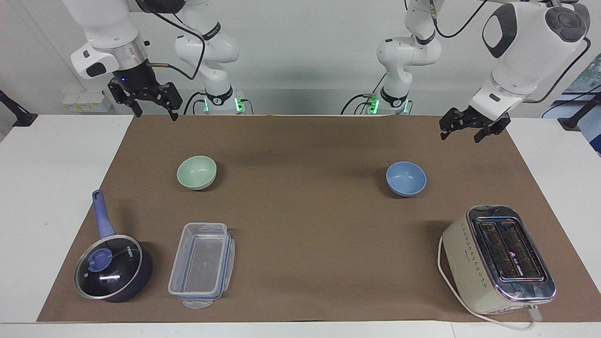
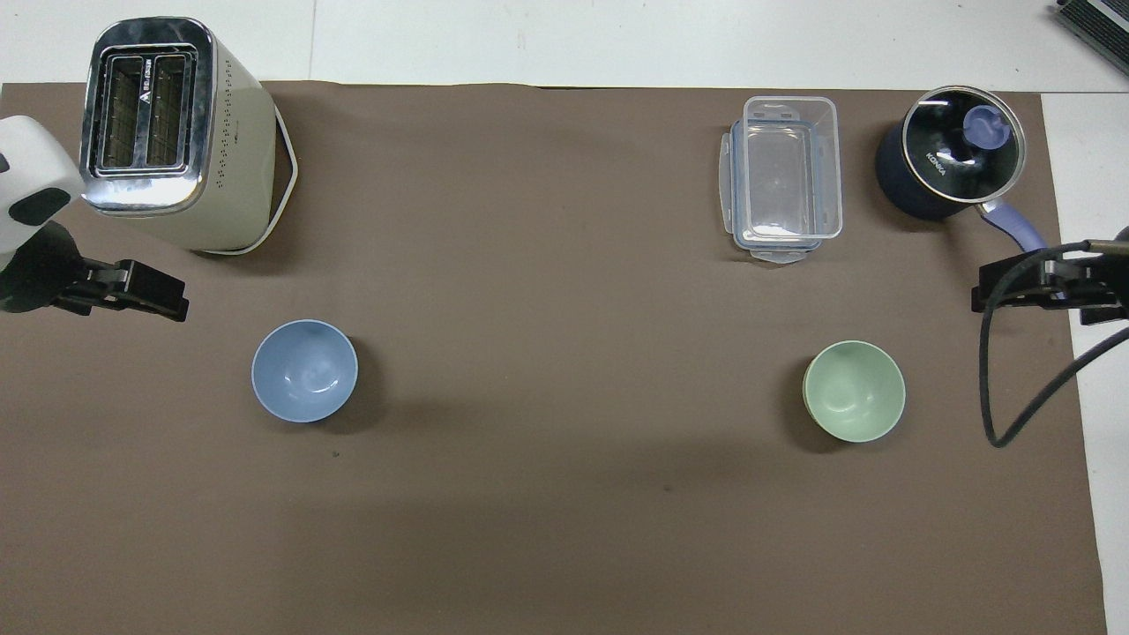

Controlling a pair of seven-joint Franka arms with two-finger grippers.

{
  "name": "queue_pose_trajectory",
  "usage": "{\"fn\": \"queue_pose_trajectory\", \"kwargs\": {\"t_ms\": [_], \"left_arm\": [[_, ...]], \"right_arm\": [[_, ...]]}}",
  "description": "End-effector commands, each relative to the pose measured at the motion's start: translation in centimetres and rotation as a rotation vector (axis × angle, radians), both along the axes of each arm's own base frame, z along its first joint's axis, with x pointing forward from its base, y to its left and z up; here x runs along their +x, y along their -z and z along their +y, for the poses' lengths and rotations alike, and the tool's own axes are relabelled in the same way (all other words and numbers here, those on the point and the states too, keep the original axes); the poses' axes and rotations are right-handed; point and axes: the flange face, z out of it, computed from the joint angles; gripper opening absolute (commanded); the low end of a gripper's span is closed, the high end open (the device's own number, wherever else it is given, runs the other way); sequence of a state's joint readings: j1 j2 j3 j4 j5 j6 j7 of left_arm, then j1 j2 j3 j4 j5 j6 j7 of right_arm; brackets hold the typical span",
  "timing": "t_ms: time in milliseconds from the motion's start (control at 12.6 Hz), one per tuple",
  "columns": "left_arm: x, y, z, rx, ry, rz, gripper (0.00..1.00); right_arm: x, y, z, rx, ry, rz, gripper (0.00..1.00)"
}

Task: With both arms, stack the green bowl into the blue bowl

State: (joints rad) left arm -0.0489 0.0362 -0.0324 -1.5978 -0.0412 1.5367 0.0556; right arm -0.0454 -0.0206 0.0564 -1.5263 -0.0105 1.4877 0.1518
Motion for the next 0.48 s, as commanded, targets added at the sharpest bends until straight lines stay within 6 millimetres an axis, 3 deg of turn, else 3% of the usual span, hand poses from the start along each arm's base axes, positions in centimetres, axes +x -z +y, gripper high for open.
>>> {"fn": "queue_pose_trajectory", "kwargs": {"t_ms": [0,397], "left_arm": [[-0.4,-0.28,-0.31,0.027,0.003,0.014,1.0],[-0.33,0.07,0.07,0.025,-0.015,0.009,1.0]], "right_arm": [[0.28,-0.33,-0.41,0.011,0.015,0.001,1.0],[0.14,-0.3,-0.74,0.011,0.021,0.002,1.0]]}}
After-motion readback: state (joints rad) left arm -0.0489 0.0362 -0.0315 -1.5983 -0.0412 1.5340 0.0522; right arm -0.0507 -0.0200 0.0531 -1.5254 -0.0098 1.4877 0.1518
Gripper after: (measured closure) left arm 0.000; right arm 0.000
